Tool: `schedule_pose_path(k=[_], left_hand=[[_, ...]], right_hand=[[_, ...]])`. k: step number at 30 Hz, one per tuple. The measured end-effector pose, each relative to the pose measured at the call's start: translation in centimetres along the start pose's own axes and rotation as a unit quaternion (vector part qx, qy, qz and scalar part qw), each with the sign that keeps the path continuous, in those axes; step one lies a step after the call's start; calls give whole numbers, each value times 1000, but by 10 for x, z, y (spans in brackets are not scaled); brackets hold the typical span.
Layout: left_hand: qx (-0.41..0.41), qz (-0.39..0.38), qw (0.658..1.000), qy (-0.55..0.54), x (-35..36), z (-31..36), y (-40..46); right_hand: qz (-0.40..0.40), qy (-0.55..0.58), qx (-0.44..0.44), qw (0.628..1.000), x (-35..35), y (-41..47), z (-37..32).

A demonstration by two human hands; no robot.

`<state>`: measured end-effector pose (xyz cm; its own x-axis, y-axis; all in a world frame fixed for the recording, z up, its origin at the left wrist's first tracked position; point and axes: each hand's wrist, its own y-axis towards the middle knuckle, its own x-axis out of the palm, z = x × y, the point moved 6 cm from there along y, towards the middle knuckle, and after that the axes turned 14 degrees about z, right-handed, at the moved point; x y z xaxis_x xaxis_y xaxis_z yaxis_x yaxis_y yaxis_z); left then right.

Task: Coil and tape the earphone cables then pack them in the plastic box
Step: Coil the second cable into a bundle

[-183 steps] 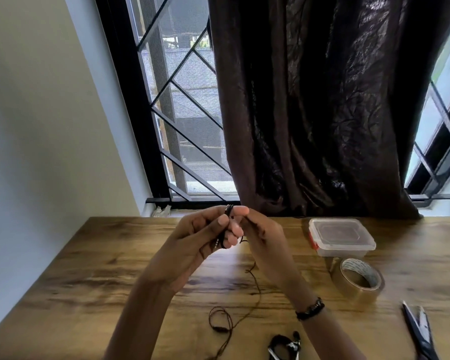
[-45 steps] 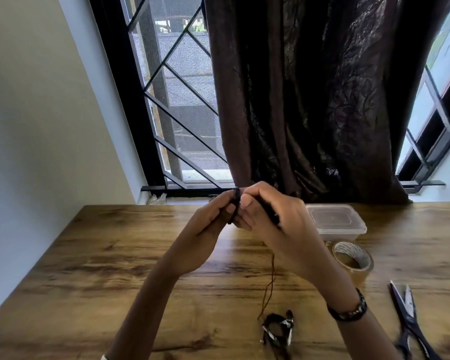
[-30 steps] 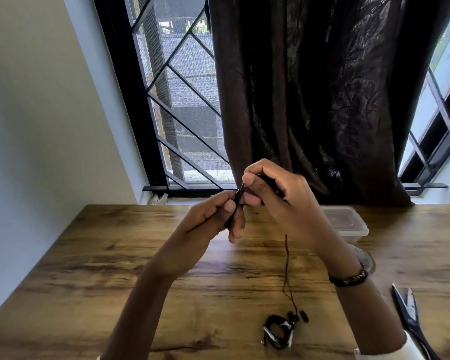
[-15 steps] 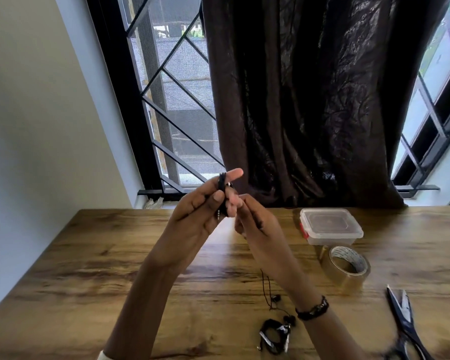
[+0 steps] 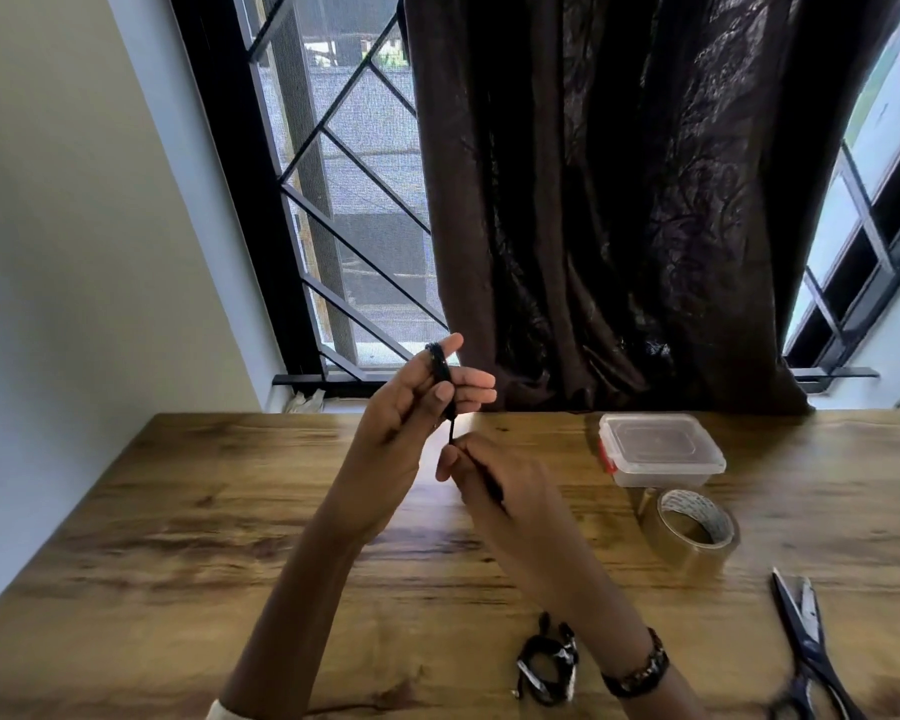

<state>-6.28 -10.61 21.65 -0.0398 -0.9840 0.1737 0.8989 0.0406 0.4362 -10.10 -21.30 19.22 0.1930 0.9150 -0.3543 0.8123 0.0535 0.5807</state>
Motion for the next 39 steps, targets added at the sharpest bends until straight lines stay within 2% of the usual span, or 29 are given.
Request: schedule_pose_path(k=[8,15,20,23,28,35,39], left_hand=[[48,-49,987,147,6,0,-10],[19,-109,988,111,8,5,-19],[6,-146,985,88,10,11,-25],[-7,-165,984,67,11,12,-27],[-16,-158,987,34,16,16,-25],[-9,-138,990,-36,16,15,-17],[-25,-74,992,-99,7,10,-8]], right_hand=[[-16,-36,-10,999,-21,9,-19],[-30,-29,-29,999,-38,35,-27],[-1,-98,-87,991,-51,53,-27],[-7,-69,-89,994,-51,57,-25],[17,-13,-96,995,-49,56,-20],[55,109,-26,992,-34,44,1],[58,117,13,991,-16,29,10]])
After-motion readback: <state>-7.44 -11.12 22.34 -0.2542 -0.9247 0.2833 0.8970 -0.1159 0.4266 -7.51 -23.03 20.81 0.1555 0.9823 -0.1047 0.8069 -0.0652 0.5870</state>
